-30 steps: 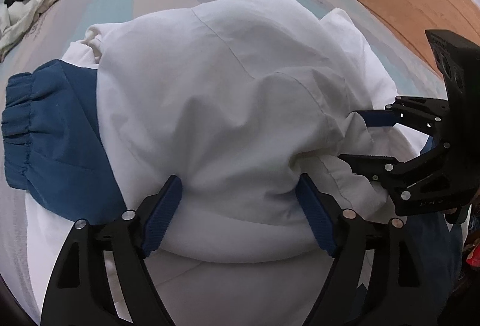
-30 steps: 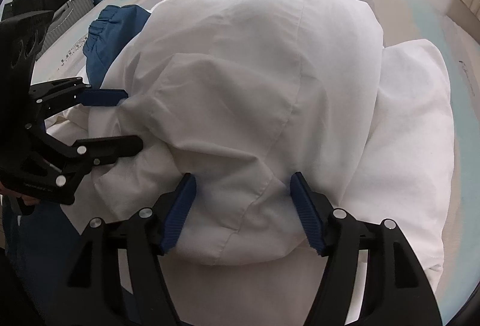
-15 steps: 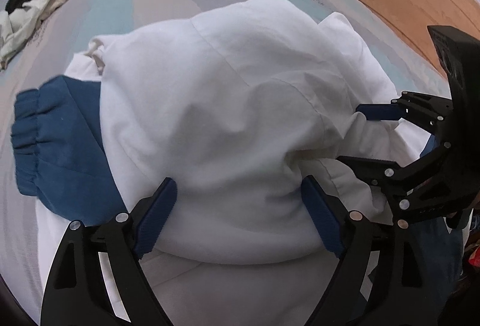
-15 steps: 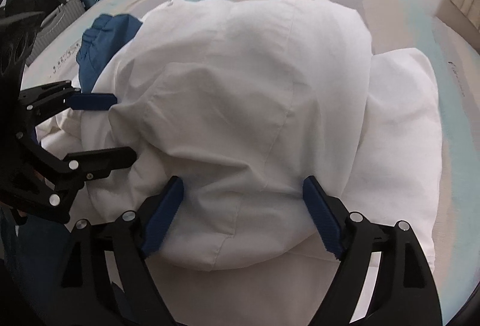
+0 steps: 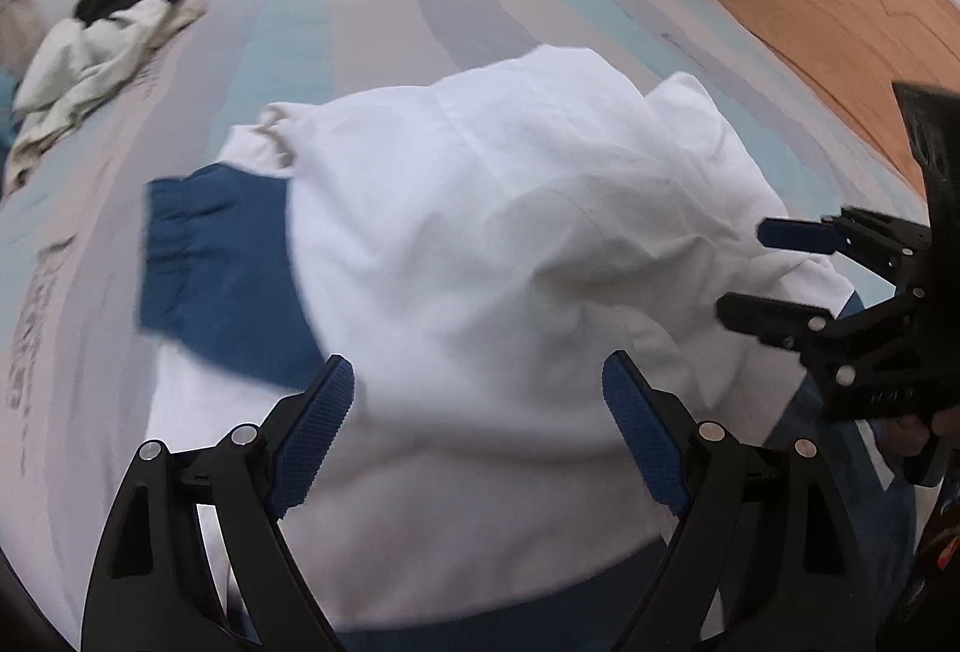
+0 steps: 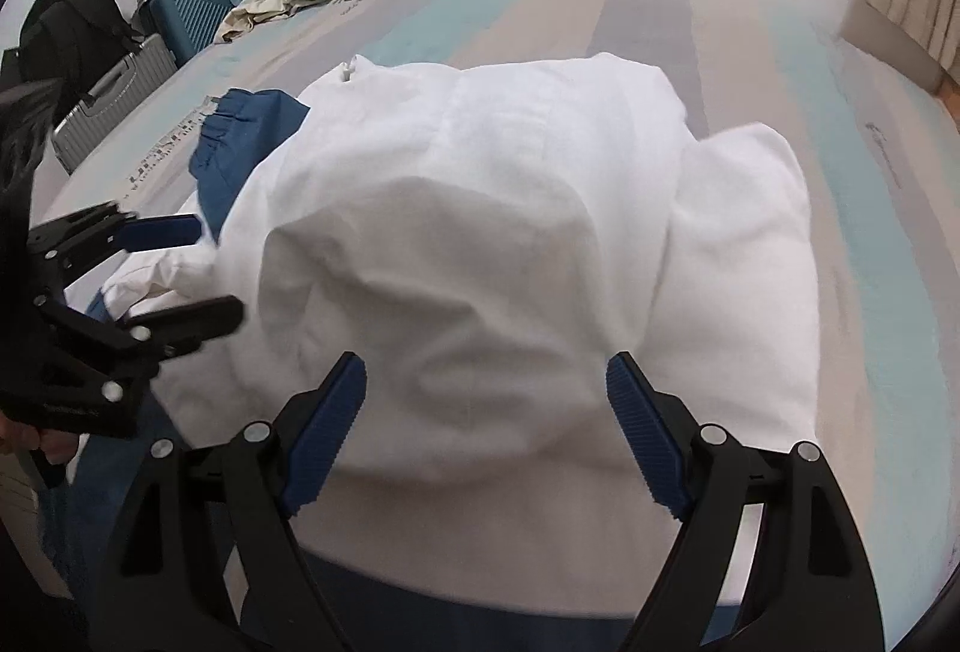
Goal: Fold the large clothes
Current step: 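Open both grippers and release the hood onto the jacket, then move both open grippers to the blue jacket hem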
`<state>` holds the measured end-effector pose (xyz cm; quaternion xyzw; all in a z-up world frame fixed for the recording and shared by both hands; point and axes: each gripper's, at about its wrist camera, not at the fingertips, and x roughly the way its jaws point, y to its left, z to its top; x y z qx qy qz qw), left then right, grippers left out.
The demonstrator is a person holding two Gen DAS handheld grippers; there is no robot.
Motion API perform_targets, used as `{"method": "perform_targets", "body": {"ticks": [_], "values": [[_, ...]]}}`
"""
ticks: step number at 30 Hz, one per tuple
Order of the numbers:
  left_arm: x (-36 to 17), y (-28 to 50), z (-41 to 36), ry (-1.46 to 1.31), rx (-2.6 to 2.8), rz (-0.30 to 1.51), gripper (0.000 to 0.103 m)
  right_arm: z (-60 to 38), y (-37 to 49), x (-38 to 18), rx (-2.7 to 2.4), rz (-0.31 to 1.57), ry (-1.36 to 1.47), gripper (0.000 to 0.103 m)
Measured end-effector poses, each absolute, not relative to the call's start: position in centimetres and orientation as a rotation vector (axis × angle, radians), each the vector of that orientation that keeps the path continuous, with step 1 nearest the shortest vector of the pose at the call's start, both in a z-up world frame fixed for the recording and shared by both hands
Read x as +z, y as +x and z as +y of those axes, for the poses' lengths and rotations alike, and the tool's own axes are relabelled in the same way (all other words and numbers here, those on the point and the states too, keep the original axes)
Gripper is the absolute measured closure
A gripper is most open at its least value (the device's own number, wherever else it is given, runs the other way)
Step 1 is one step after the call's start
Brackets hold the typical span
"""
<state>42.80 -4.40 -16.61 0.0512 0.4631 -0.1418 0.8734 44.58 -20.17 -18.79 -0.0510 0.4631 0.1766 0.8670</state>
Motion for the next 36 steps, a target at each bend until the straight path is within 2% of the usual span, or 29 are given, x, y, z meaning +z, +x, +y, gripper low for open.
{"method": "perform_targets", "body": {"ticks": [14, 23, 29, 36], "values": [[-13.0, 29.8, 1.9, 0.024, -0.170, 1.001, 0.020, -23.1, 34.2, -16.5, 0.201, 1.058, -0.089, 0.024], [-11.4, 22.4, 5.7, 0.085, -0.230, 0.929, 0.020, -19.4, 24.5, -13.2, 0.056, 0.961, -0.078, 0.024], [-11.8, 16.8, 8.1, 0.072, -0.204, 0.969, 0.020, -19.5, 18.0, -13.2, -0.001, 0.985, -0.091, 0.024], [-13.7, 12.7, 8.7, 0.086, -0.159, 1.014, 0.020, -24.5, 12.1, -14.7, -0.044, 1.035, -0.039, 0.024]]}}
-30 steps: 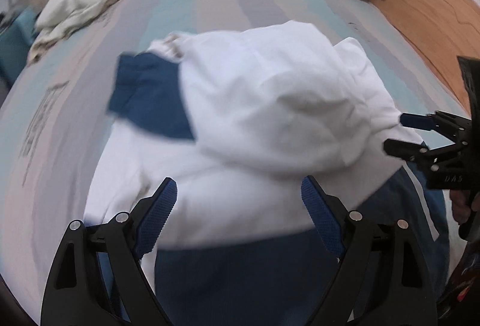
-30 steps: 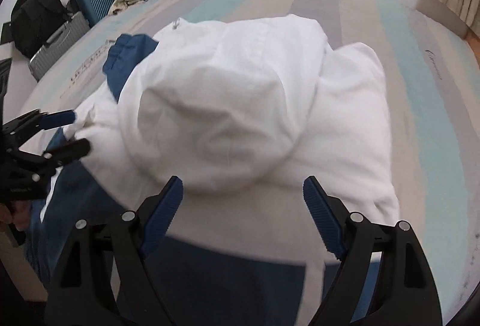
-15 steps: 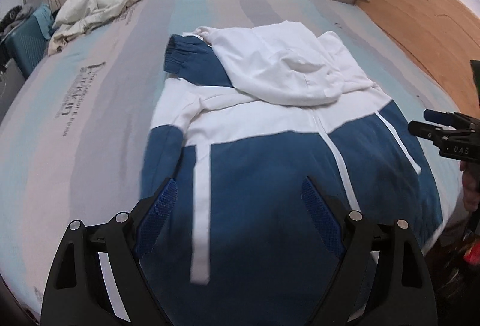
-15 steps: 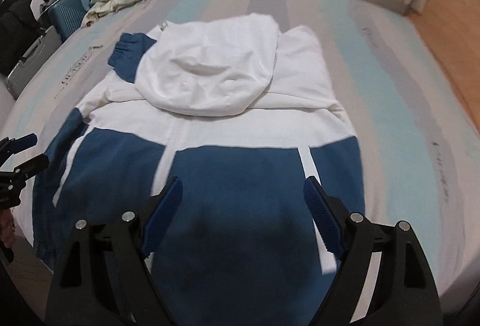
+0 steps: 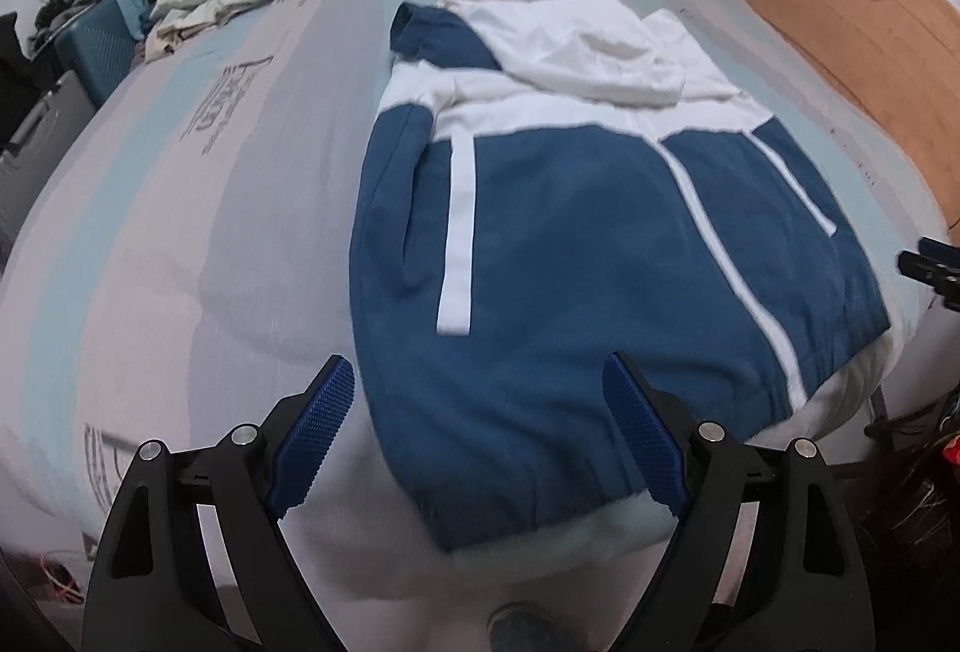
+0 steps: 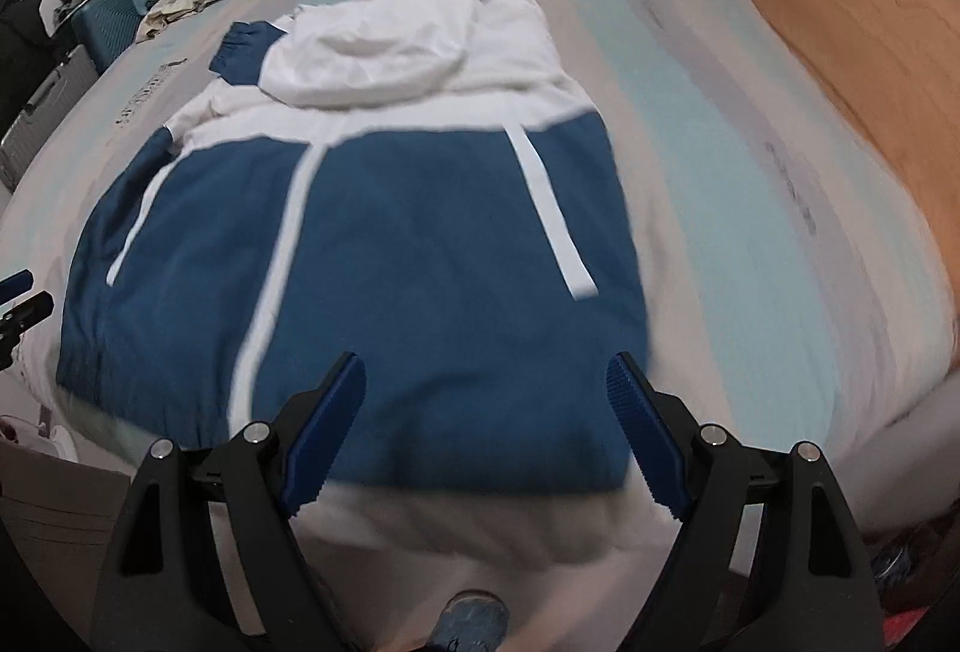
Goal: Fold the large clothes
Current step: 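Move both open grippers to the blue jacket hem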
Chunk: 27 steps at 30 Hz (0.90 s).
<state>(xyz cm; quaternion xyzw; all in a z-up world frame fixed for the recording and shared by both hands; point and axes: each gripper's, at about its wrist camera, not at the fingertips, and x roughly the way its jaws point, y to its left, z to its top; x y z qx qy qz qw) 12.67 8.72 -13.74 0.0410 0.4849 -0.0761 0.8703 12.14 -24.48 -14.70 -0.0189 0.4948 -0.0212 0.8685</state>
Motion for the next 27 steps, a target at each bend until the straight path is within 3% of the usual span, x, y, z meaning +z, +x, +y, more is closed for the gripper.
{"method": "perform_targets", "body": {"ticks": [16, 27], "values": [[-19.4, 10.2, 10.3, -0.004, -0.073, 1.094, 0.020, -30.8, 10.5, -23.1, -0.049, 1.139, 0.051, 0.024], [-20.4, 11.5, 11.3, -0.122, -0.071, 1.117, 0.020, -31.3, 11.3, -24.5, 0.003, 1.142, 0.103, 0.024]]}}
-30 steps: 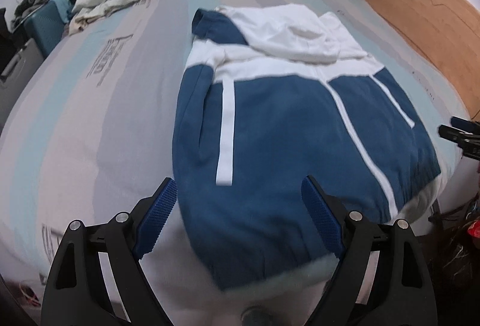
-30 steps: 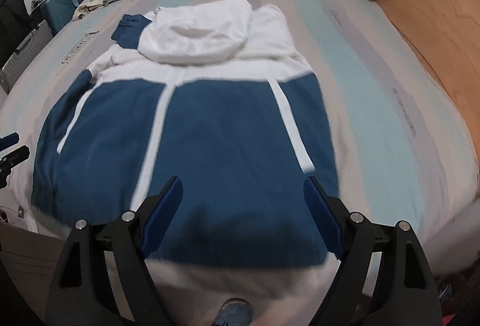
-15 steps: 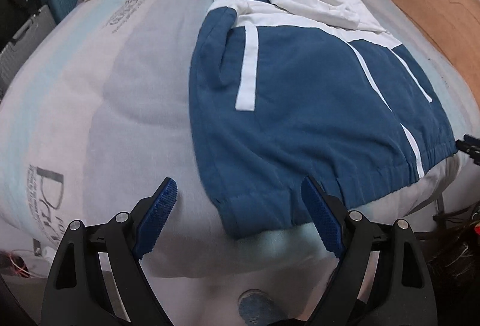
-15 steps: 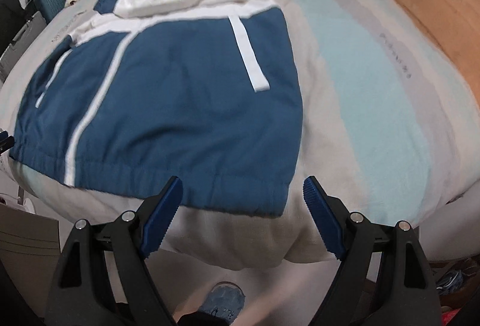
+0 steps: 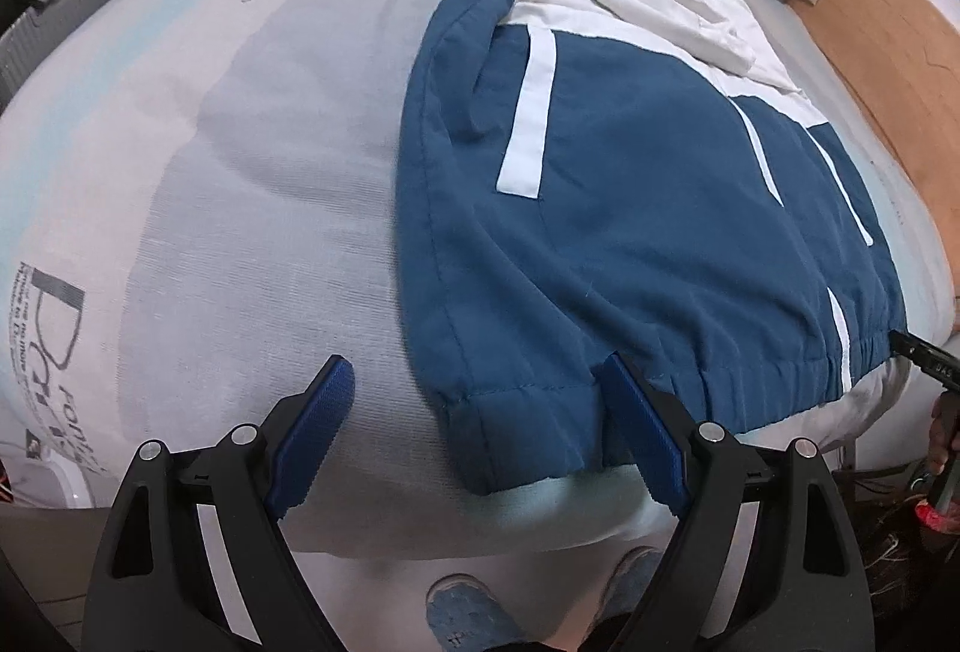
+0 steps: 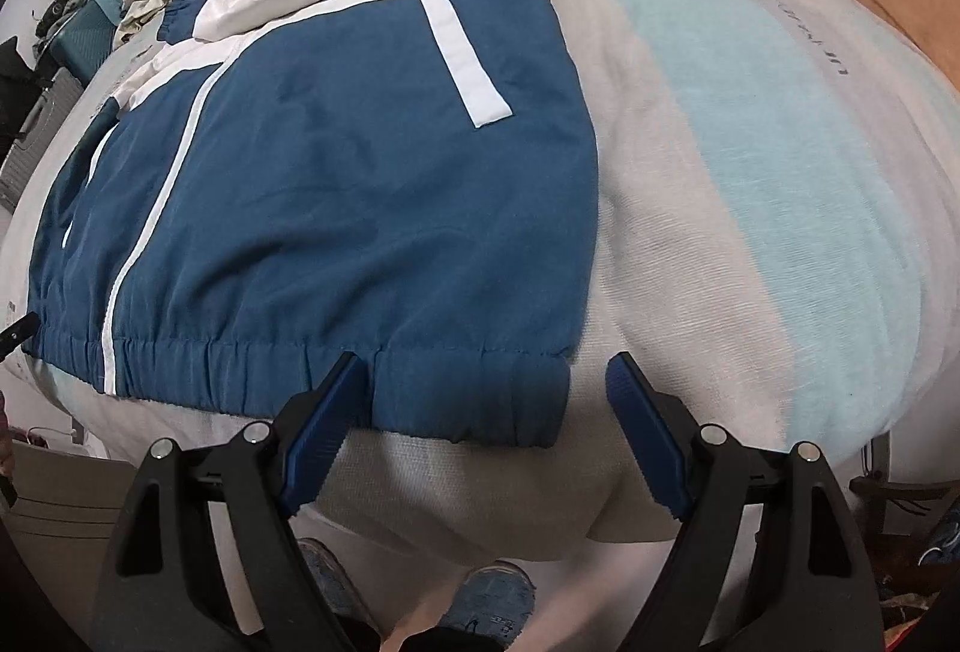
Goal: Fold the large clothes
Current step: 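Move both open grippers to the blue jacket hem, then grasp the blue hem with the left gripper while the right gripper grasps it too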
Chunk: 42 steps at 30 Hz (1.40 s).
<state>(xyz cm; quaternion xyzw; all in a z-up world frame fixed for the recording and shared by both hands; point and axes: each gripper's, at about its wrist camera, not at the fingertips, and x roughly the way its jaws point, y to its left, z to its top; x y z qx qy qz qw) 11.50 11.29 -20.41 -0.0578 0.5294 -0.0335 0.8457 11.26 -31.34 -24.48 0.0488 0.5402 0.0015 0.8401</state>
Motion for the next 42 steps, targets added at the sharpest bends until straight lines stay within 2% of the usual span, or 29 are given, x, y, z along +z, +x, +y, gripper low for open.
{"method": "perform_targets", "body": {"ticks": [11, 15, 22, 26, 33, 34, 35, 38, 40, 42], "values": [[-21.2, 11.7, 10.3, -0.132, -0.079, 1.163, 0.020, -31.5, 11.3, -25.0, 0.013, 1.140, 0.123, 0.024], [-21.3, 11.6, 9.8, -0.136, -0.069, 1.180, 0.025, -31.8, 11.3, -25.0, 0.023, 1.138, 0.146, 0.024], [-21.4, 11.3, 9.6, -0.179, -0.074, 1.195, 0.028, -32.6, 11.2, -24.7, 0.047, 1.141, 0.166, 0.026], [-21.8, 11.2, 9.3, -0.170, -0.063, 1.209, 0.028, -32.7, 11.3, -25.0, 0.056, 1.150, 0.186, 0.026], [-22.6, 12.3, 9.3, -0.201, -0.058, 1.232, 0.021, -32.9, 11.9, -25.6, 0.045, 1.157, 0.231, 0.023], [-22.6, 12.3, 9.3, -0.202, -0.057, 1.233, 0.021, -32.9, 12.0, -25.6, 0.041, 1.159, 0.237, 0.024], [-22.5, 12.3, 9.3, -0.199, -0.054, 1.236, 0.022, -32.9, 12.0, -25.6, 0.038, 1.159, 0.241, 0.030], [-22.0, 12.1, 9.4, -0.195, -0.061, 1.228, 0.042, -32.7, 12.1, -25.1, 0.052, 1.158, 0.249, 0.048], [-21.6, 12.0, 9.5, -0.209, -0.062, 1.231, 0.055, -32.1, 12.0, -24.7, 0.060, 1.161, 0.229, 0.055], [-21.4, 11.9, 9.5, -0.223, -0.065, 1.227, 0.064, -31.9, 12.0, -24.3, 0.062, 1.164, 0.224, 0.064]]}}
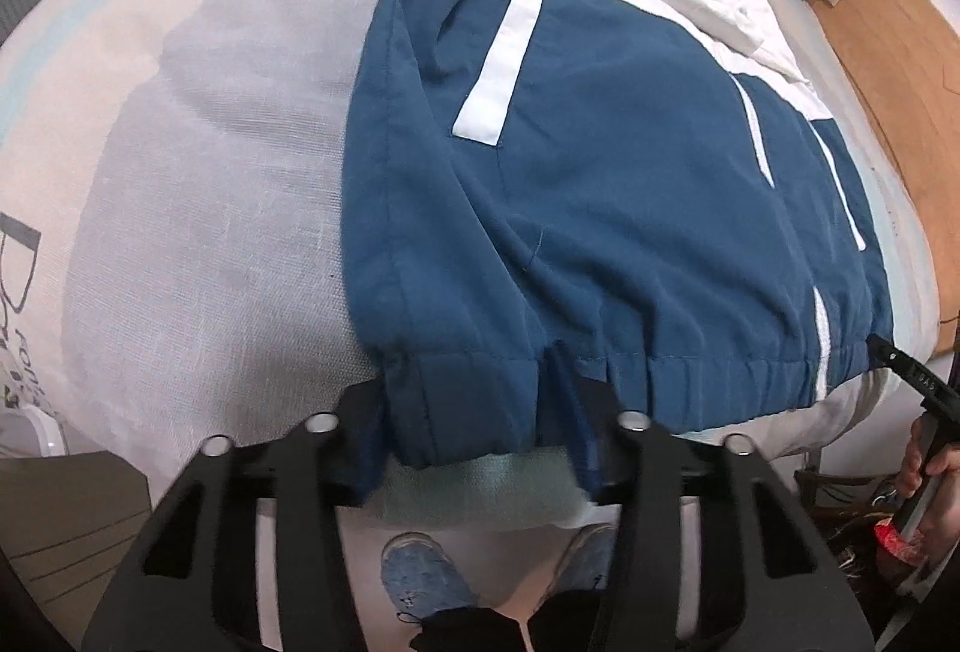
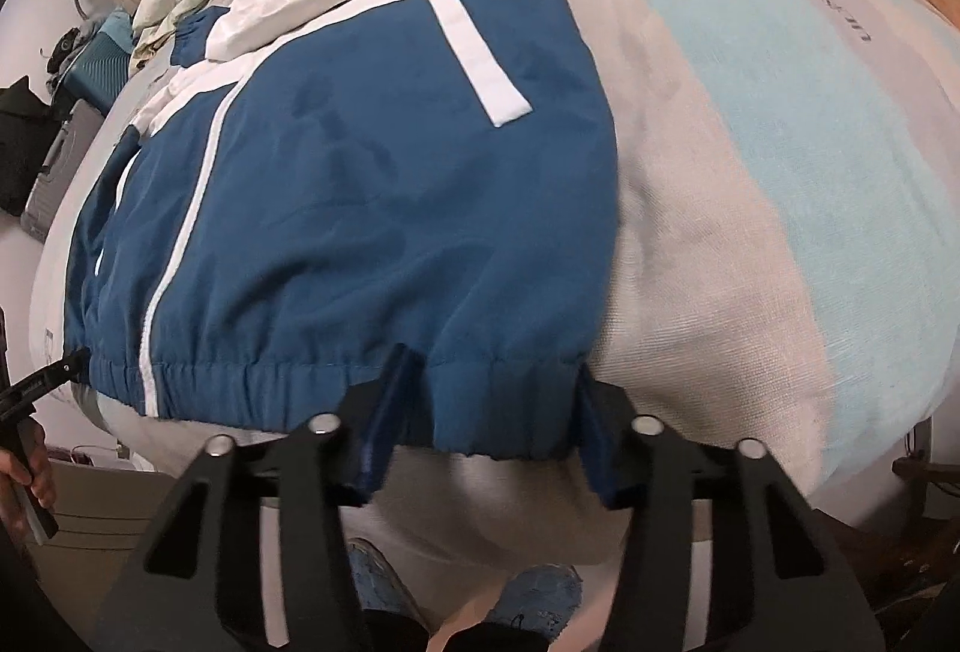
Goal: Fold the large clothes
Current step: 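Grasp the blue hem with the left gripper while the right gripper grasps it too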
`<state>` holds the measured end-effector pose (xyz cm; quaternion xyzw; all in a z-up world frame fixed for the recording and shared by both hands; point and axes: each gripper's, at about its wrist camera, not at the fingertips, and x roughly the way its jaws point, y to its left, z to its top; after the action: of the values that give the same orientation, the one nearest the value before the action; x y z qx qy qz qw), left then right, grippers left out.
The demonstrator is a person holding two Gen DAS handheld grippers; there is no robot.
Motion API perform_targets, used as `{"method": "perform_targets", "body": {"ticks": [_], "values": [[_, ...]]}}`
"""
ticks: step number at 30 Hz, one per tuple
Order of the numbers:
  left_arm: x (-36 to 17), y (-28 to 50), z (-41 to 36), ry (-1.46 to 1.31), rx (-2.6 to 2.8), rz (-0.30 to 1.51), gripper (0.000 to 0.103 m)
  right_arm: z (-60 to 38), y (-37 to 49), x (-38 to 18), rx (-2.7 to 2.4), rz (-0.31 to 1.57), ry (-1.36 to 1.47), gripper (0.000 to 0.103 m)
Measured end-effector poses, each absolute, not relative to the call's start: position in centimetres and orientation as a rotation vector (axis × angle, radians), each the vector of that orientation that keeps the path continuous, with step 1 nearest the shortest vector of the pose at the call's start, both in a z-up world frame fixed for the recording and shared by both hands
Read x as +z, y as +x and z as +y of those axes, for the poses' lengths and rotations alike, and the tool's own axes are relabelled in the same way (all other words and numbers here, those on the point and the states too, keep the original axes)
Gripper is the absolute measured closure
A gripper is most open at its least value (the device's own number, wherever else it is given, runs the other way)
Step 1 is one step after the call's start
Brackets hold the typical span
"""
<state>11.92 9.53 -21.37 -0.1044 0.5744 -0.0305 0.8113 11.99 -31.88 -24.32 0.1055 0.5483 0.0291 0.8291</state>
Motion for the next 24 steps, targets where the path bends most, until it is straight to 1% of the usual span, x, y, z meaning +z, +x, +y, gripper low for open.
{"method": "perform_targets", "body": {"ticks": [1, 2, 3, 4, 5, 7, 8, 13, 24], "values": [[-21.2, 11.8, 9.6, -0.236, -0.071, 1.222, 0.072, -31.7, 12.0, -24.1, 0.060, 1.162, 0.217, 0.066], [-21.0, 11.7, 9.6, -0.243, -0.073, 1.215, 0.076, -31.5, 11.9, -24.0, 0.051, 1.161, 0.203, 0.072], [-20.9, 11.7, 9.5, -0.241, -0.074, 1.213, 0.078, -31.1, 11.9, -23.8, 0.035, 1.159, 0.177, 0.074], [-20.7, 11.6, 9.2, -0.228, -0.075, 1.211, 0.082, -30.8, 11.8, -23.6, 0.036, 1.159, 0.165, 0.080], [-20.5, 11.4, 9.1, -0.215, -0.073, 1.207, 0.083, -30.3, 11.8, -23.4, 0.039, 1.157, 0.146, 0.084], [-20.2, 11.4, 8.7, -0.202, -0.077, 1.205, 0.090, -29.5, 11.7, -22.7, 0.040, 1.141, 0.109, 0.089], [-19.9, 11.4, 8.5, -0.192, -0.077, 1.198, 0.091, -29.4, 11.7, -22.5, 0.044, 1.137, 0.111, 0.091], [-18.7, 11.5, 8.0, -0.162, -0.083, 1.184, 0.096, -29.3, 11.6, -21.4, 0.039, 1.127, 0.137, 0.094], [-15.2, 11.8, 6.6, -0.059, -0.115, 1.155, 0.096, -28.4, 11.9, -18.6, 0.016, 1.114, 0.089, 0.095]]}}
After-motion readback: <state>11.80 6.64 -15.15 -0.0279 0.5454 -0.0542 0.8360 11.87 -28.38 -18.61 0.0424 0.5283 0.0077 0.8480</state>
